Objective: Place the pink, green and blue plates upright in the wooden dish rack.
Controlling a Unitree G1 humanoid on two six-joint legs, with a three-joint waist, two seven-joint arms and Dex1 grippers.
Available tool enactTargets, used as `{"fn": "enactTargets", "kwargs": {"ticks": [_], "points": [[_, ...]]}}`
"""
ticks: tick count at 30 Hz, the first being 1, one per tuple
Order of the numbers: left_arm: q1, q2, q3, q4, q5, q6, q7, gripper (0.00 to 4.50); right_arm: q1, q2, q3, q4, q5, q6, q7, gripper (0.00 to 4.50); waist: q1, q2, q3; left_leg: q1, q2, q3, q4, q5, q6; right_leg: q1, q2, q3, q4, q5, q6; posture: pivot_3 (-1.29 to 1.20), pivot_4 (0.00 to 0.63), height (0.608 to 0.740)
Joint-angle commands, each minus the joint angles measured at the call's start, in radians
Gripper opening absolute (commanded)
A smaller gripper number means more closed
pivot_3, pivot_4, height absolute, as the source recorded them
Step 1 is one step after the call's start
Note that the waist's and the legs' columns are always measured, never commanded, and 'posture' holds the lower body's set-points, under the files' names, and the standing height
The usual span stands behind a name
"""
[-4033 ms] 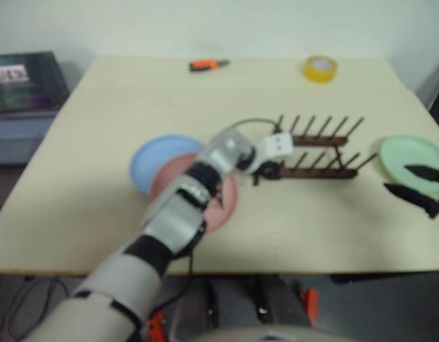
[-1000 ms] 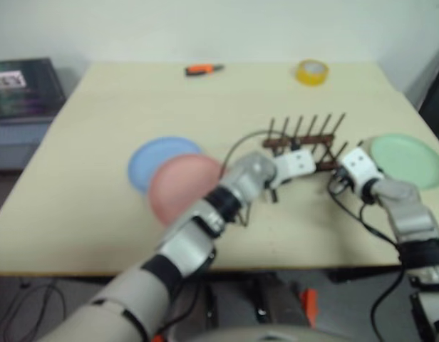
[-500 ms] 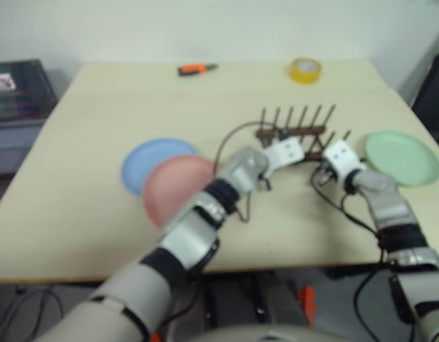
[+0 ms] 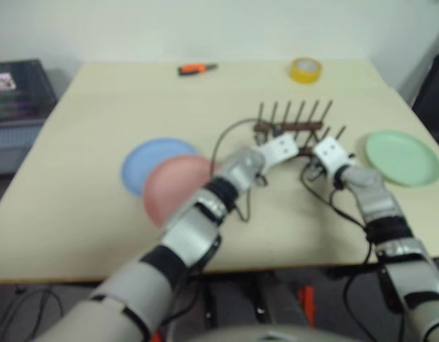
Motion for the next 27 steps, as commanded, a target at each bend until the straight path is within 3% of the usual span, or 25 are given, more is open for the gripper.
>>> {"fn": "enactTargets", "kwargs": {"ticks": [1, 27], "points": [[-0.037, -0.008, 0.021, 0.011, 0.010, -0.027, 0.029, 0.02, -0.016, 0.006, 0.014, 0.021, -0.014, -0.020, -0.001, 0.00, 0.000, 0.000, 0.000, 0.000, 0.000, 0.000, 0.000, 0.000, 0.000, 0.000, 0.000, 0.000, 0.000, 0.000, 0.000, 0.00, 0.150, 0.740], [-0.048, -0.023, 0.041, 0.039, 0.021, -0.059, 0.053, 0.02, -0.003, 0.007, 0.016, 0.021, -0.031, -0.039, 0.018, 0.00, 0.000, 0.000, 0.000, 0.000, 0.000, 0.000, -0.001, 0.000, 0.000, 0.000, 0.000, 0.000, -0.001, 0.000, 0.000, 0.00, 0.150, 0.740]]}}
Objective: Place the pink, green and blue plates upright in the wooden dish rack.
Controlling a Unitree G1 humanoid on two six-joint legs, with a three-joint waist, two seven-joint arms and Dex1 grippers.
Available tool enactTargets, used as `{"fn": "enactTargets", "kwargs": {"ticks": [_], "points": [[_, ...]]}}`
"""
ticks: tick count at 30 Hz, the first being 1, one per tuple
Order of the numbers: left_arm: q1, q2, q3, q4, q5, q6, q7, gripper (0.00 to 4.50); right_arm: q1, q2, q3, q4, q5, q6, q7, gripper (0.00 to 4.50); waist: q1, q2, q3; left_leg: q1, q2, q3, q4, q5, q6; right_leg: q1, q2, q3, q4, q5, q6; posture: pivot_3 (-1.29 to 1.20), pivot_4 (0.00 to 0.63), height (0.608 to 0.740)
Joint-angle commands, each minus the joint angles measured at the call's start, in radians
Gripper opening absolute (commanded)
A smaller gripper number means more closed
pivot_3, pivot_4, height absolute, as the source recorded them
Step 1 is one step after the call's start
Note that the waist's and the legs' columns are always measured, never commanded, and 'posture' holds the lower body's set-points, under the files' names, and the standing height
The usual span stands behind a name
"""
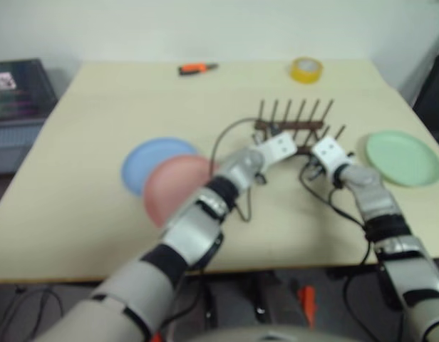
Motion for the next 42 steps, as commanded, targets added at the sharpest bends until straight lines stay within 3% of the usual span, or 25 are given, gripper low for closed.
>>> {"fn": "enactTargets", "kwargs": {"ticks": [1, 13, 25, 28, 34, 38, 39, 42], "points": [[-0.031, -0.007, 0.020, -0.018, 0.006, -0.021, 0.014, 0.02, 0.008, 0.003, 0.017, -0.006, -0.005, -0.007, 0.017, 0.00, 0.000, 0.000, 0.000, 0.000, 0.000, 0.000, 0.000, 0.000, 0.000, 0.000, 0.000, 0.000, 0.000, 0.000, 0.000, 0.00, 0.150, 0.740], [-0.032, 0.003, 0.023, -0.029, 0.003, -0.017, 0.005, 0.02, 0.007, 0.012, 0.021, -0.002, -0.006, -0.006, 0.017, 0.00, 0.000, 0.000, 0.000, 0.000, 0.000, 0.000, 0.000, 0.000, 0.000, 0.000, 0.000, 0.000, 0.000, 0.000, 0.000, 0.00, 0.150, 0.740], [-0.001, 0.047, 0.031, -0.221, -0.009, 0.075, -0.122, 0.02, 0.040, -0.013, 0.023, -0.092, 0.005, 0.029, 0.089, 0.00, 0.000, 0.000, 0.000, 0.000, 0.000, 0.000, -0.002, 0.000, 0.000, -0.001, 0.000, -0.001, 0.000, -0.001, -0.001, 0.00, 0.150, 0.740], [0.027, 0.061, 0.030, -0.316, -0.017, 0.114, -0.166, 0.61, 0.069, -0.034, 0.022, -0.161, 0.009, 0.057, 0.127, 0.00, 0.002, 0.000, 0.000, -0.001, 0.000, 0.000, -0.002, 0.000, 0.000, -0.001, 0.000, -0.001, 0.000, -0.003, -0.001, 0.00, 0.150, 0.740], [0.110, 0.118, 0.028, -0.633, -0.057, 0.258, -0.320, 2.80, 0.177, -0.140, -0.020, -0.450, 0.068, 0.172, 0.265, 0.00, 0.011, 0.001, 0.000, -0.005, 0.000, -0.001, -0.004, -0.001, -0.001, -0.005, 0.000, -0.003, 0.001, -0.005, -0.002, 0.00, 0.150, 0.740], [0.150, 0.205, 0.055, -0.875, -0.105, 0.371, -0.417, 4.27, 0.277, -0.282, -0.177, -0.730, 0.239, 0.329, 0.410, 0.00, 0.016, 0.004, 0.001, -0.016, 0.000, -0.002, -0.001, 0.000, -0.001, -0.015, 0.000, -0.003, 0.002, -0.005, -0.002, 0.00, 0.150, 0.740], [0.160, 0.230, 0.064, -0.928, -0.121, 0.396, -0.438, 4.48, 0.304, -0.316, -0.233, -0.777, 0.288, 0.364, 0.441, 0.00, 0.019, 0.004, 0.001, -0.016, 0.000, -0.001, -0.001, 0.000, -0.001, -0.015, 0.000, -0.003, 0.002, -0.005, -0.002, 0.00, 0.150, 0.740], [0.179, 0.294, 0.083, -1.045, -0.162, 0.454, -0.482, 4.48, 0.362, -0.393, -0.383, -0.846, 0.404, 0.434, 0.505, 0.00, 0.024, 0.004, 0.001, -0.015, 0.000, -0.002, -0.001, 0.000, -0.001, -0.013, -0.001, -0.004, 0.002, -0.005, -0.002, 0.00, 0.150, 0.740]]}}
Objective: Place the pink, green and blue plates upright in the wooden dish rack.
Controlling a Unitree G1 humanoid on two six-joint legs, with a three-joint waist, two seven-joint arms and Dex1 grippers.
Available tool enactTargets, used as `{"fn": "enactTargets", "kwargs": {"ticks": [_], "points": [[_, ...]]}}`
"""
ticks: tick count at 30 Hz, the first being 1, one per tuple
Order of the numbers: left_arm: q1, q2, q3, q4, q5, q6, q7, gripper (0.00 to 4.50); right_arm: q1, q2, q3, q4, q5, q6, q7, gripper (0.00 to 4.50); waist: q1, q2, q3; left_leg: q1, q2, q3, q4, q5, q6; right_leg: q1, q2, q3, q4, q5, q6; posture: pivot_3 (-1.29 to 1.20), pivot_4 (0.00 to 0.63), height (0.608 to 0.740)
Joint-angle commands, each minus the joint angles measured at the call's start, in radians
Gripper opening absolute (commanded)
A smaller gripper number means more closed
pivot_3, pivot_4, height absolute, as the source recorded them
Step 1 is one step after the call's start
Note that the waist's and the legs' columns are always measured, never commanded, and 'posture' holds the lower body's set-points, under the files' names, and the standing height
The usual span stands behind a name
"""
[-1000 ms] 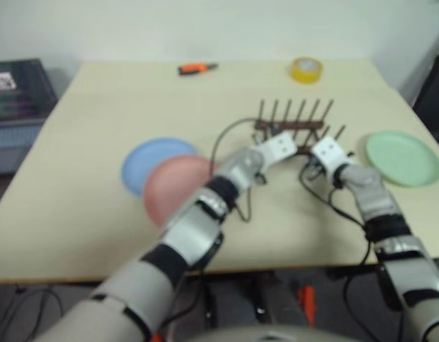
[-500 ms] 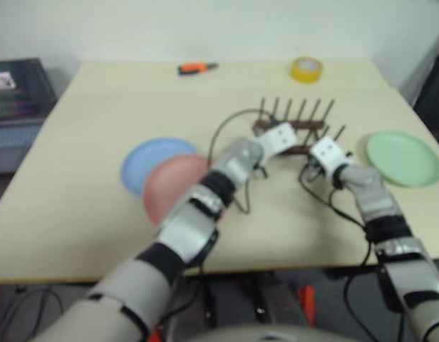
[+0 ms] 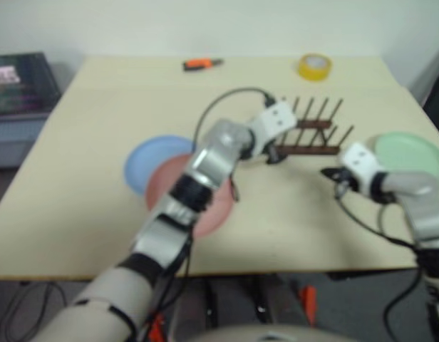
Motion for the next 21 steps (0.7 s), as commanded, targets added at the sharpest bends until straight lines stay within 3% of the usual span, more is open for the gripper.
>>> {"fn": "enactTargets", "kwargs": {"ticks": [1, 2, 5, 16, 21], "points": [[0.005, 0.057, 0.043, -0.163, -0.059, 0.069, -0.052, 4.48, 0.042, -0.079, -0.201, -0.095, 0.147, 0.085, 0.076, 0.00, 0.004, 0.000, 0.000, 0.000, 0.000, 0.000, 0.000, 0.000, 0.000, 0.000, 0.000, 0.000, 0.000, 0.000, 0.000, 0.00, 0.150, 0.740], [0.008, 0.079, 0.057, -0.193, -0.081, 0.085, -0.068, 4.48, 0.052, -0.101, -0.248, -0.083, 0.164, 0.095, 0.082, 0.00, 0.005, -0.001, 0.000, 0.000, 0.000, 0.000, 0.001, 0.000, 0.000, 0.000, 0.000, 0.000, 0.000, 0.000, 0.000, 0.00, 0.150, 0.740], [0.017, 0.158, 0.098, -0.255, -0.139, 0.102, -0.114, 4.50, 0.098, -0.175, -0.346, -0.003, 0.174, 0.105, 0.096, 0.59, 0.007, -0.001, 0.000, 0.001, 0.000, 0.000, 0.002, 0.000, 0.000, 0.001, 0.000, 0.000, 0.000, 0.001, 0.000, 0.00, 0.150, 0.740], [0.109, 0.418, 0.147, -0.318, -0.280, 0.010, -0.266, 4.50, 0.140, -0.282, -0.358, 0.170, 0.171, 0.010, 0.145, 4.45, 0.009, 0.000, 0.000, 0.001, 0.000, 0.001, 0.002, 0.000, 0.000, 0.001, 0.000, 0.000, 0.000, 0.001, 0.000, 0.00, 0.150, 0.740], [0.133, 0.518, 0.184, -0.287, -0.281, -0.001, -0.249, 4.50, 0.112, -0.282, -0.329, 0.143, 0.204, 0.018, 0.167, 4.48, 0.011, 0.000, 0.000, 0.001, 0.000, 0.000, 0.002, 0.000, 0.000, 0.000, 0.000, 0.000, 0.001, 0.001, 0.000, 0.00, 0.150, 0.740]]}}
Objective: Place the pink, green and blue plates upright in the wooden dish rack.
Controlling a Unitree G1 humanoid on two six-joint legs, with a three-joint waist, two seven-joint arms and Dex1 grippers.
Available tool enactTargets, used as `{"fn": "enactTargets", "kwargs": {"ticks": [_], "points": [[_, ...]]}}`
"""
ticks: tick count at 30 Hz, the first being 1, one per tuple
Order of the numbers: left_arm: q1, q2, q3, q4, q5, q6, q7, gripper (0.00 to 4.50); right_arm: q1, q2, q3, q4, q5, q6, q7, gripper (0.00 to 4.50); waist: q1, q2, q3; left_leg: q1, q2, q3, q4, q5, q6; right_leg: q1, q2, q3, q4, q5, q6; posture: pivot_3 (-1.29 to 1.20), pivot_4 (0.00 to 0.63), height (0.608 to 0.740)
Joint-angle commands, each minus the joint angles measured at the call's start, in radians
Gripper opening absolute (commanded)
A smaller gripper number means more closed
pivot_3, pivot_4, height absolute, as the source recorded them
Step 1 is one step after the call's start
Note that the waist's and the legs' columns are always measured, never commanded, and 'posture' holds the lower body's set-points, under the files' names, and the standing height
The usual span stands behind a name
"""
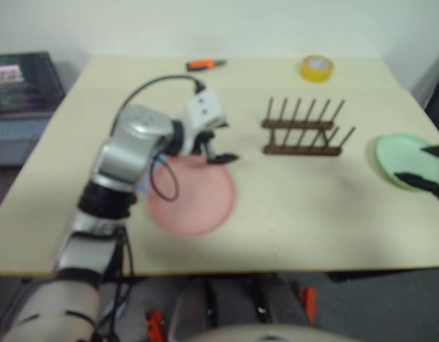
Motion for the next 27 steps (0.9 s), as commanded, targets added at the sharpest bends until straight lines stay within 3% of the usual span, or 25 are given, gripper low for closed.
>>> {"fn": "enactTargets", "kwargs": {"ticks": [1, 6, 27], "points": [[0.000, 0.066, 0.059, -0.011, -0.006, -0.029, 0.008, 4.50, -0.033, -0.027, 0.003, -0.037, 0.030, -0.012, 0.014, 4.48, 0.001, 0.000, 0.000, 0.000, 0.000, 0.000, 0.000, 0.000, 0.000, 0.000, 0.000, 0.000, 0.000, 0.000, 0.000, 0.00, 0.150, 0.740], [0.026, 0.135, 0.070, 0.006, -0.004, -0.041, 0.005, 4.50, -0.058, -0.028, 0.040, -0.009, 0.013, -0.045, 0.013, 4.48, 0.005, 0.000, 0.000, 0.000, 0.000, 0.001, 0.000, 0.000, 0.000, 0.000, 0.000, 0.000, -0.001, 0.000, 0.000, 0.00, 0.150, 0.740], [0.093, 0.237, 0.030, 0.077, 0.045, 0.004, 0.005, 4.50, -0.090, 0.004, 0.122, -0.102, 0.055, -0.041, -0.026, 4.48, 0.005, 0.000, 0.000, 0.000, 0.000, 0.001, 0.000, 0.000, 0.000, 0.000, 0.000, 0.000, 0.000, 0.000, 0.000, 0.00, 0.150, 0.740]]}}
